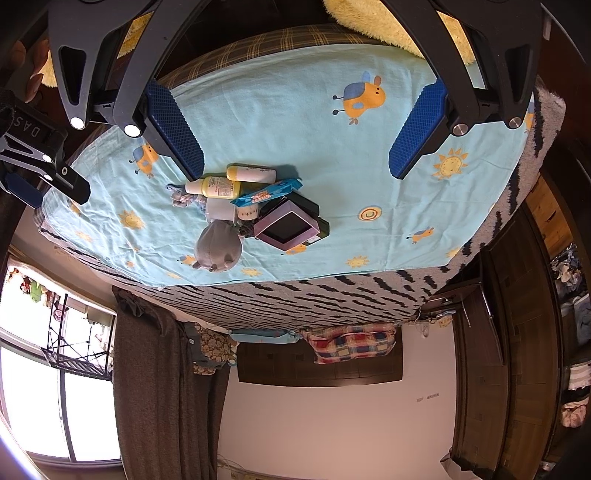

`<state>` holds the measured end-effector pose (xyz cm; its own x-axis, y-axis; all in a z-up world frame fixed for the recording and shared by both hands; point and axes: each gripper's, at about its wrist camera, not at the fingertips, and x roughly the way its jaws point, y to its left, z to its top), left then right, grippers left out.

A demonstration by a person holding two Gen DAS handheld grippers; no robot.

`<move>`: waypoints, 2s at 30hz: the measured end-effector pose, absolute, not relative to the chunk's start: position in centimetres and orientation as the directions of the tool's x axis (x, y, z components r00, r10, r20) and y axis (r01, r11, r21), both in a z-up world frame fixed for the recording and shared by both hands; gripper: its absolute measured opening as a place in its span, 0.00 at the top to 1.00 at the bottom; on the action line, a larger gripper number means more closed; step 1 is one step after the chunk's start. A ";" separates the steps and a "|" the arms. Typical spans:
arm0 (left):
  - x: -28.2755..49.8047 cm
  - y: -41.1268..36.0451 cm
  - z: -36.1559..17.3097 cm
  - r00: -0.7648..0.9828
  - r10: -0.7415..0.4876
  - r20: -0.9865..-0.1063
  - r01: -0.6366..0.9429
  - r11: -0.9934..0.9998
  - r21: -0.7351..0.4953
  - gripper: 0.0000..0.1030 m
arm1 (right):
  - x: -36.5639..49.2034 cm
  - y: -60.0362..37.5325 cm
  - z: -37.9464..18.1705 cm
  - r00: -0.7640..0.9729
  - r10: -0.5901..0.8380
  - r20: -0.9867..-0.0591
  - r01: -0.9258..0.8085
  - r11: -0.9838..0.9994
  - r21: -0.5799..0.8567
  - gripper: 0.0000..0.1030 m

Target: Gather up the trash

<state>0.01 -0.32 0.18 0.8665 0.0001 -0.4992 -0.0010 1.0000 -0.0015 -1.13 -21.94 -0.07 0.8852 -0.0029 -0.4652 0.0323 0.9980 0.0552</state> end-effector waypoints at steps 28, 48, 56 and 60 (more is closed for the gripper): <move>1.4 1.8 -1.7 0.856 0.045 -0.514 -0.034 0.999 0.031 0.08 | 0.4 -23.1 -2.0 0.894 0.005 -0.448 0.021 0.998 0.054 0.03; 9.1 1.6 -9.1 0.753 -0.150 -0.641 0.096 0.988 -0.118 0.10 | 10.3 -22.9 -9.7 0.763 0.118 -0.636 -0.037 0.990 0.140 0.23; 12.7 -2.3 -11.6 0.678 -0.181 -0.712 0.182 0.980 -0.076 0.25 | 13.7 -22.6 -10.1 0.747 0.195 -0.636 -0.081 0.975 0.205 0.23; 13.8 -3.3 -11.5 0.680 -0.163 -0.715 0.201 0.979 -0.032 0.25 | 15.1 -22.2 -10.0 0.739 0.226 -0.634 -0.117 0.971 0.209 0.24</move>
<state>13.81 -3.26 -11.52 0.6795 -0.1628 -0.7154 0.2010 0.9791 -0.0319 15.14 -22.16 -9.95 0.7393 0.2259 -0.6343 -0.1171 0.9708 0.2093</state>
